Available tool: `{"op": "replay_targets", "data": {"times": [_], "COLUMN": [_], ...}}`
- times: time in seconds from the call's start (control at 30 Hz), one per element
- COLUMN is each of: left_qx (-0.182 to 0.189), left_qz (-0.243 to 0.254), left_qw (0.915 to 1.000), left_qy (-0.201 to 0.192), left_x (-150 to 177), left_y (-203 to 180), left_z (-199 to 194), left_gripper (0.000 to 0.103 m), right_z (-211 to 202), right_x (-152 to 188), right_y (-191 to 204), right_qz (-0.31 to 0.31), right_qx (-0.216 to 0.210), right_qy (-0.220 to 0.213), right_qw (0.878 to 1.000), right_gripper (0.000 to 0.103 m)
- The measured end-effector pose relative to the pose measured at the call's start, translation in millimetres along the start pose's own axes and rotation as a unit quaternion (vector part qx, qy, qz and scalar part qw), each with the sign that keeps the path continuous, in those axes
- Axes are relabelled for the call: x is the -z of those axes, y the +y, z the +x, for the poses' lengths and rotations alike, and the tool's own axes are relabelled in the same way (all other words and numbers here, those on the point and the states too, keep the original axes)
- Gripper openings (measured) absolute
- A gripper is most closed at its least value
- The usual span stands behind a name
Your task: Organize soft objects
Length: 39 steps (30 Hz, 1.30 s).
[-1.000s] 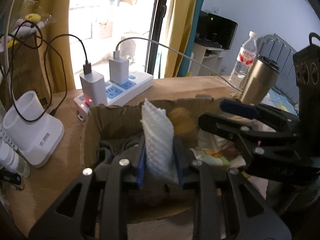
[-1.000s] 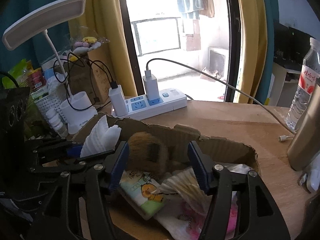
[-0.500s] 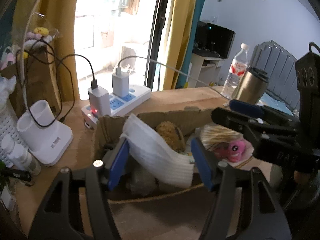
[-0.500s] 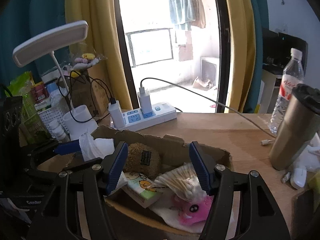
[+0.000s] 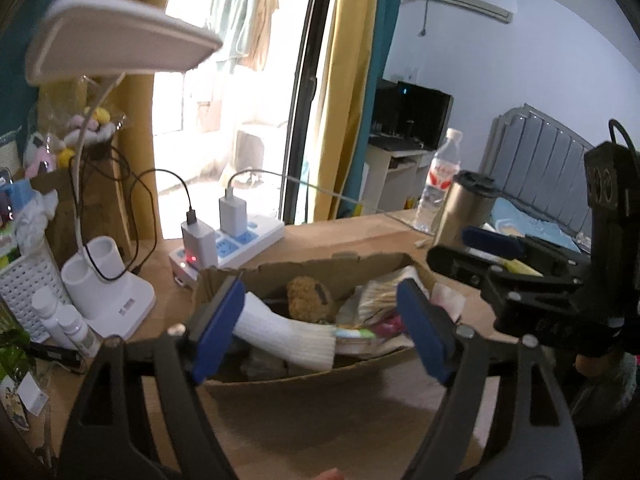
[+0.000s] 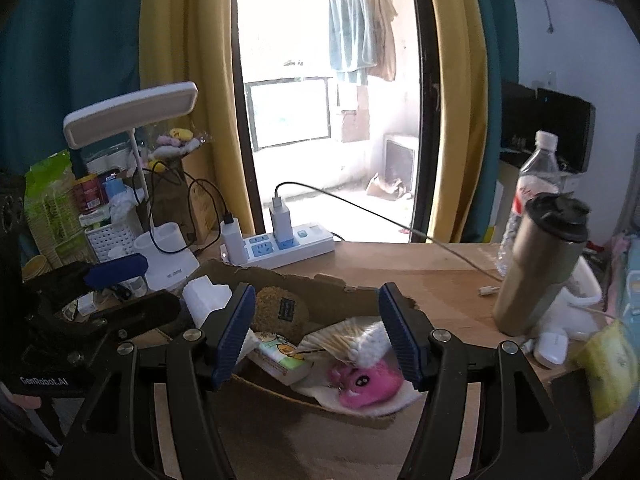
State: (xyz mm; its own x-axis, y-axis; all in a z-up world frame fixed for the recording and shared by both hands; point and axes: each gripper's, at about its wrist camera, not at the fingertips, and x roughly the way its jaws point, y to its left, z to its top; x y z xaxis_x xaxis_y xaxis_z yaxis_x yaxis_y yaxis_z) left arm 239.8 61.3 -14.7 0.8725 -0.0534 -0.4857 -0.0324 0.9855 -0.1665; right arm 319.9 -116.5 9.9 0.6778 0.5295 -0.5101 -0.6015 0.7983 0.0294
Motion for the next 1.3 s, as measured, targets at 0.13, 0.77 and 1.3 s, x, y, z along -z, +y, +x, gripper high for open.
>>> {"op": "replay_targets", "data": {"times": [0.13,0.77,1.3], "left_qx": [-0.001,-0.017,-0.036], "left_qz": [0.004,0.044,0.046], "left_qw": [0.9999,0.9953,0.9923], "left_qy": [-0.012,-0.085,-0.109], "left_x": [-0.5,8.1,25.3], "left_y": [-6.8,-45.1,-65.5], "left_z": [-16.1,-92.9,-137.8], "left_gripper": [0.082,0.096,0.097], "right_z": [-17.5,-98.9,-156.1], "right_x": [1.2,12.1,31.9], "right_y": [1.9,20.4,34.0], "right_qz": [-0.002,-0.018,-0.018], "right_qx": [0.013,0.061,0.09], "right_qy": [-0.008,-0.057,-0.097], "right_qw": [1.0,0.996,0.991], "right_gripper": [0.068,0.073,0.079]}}
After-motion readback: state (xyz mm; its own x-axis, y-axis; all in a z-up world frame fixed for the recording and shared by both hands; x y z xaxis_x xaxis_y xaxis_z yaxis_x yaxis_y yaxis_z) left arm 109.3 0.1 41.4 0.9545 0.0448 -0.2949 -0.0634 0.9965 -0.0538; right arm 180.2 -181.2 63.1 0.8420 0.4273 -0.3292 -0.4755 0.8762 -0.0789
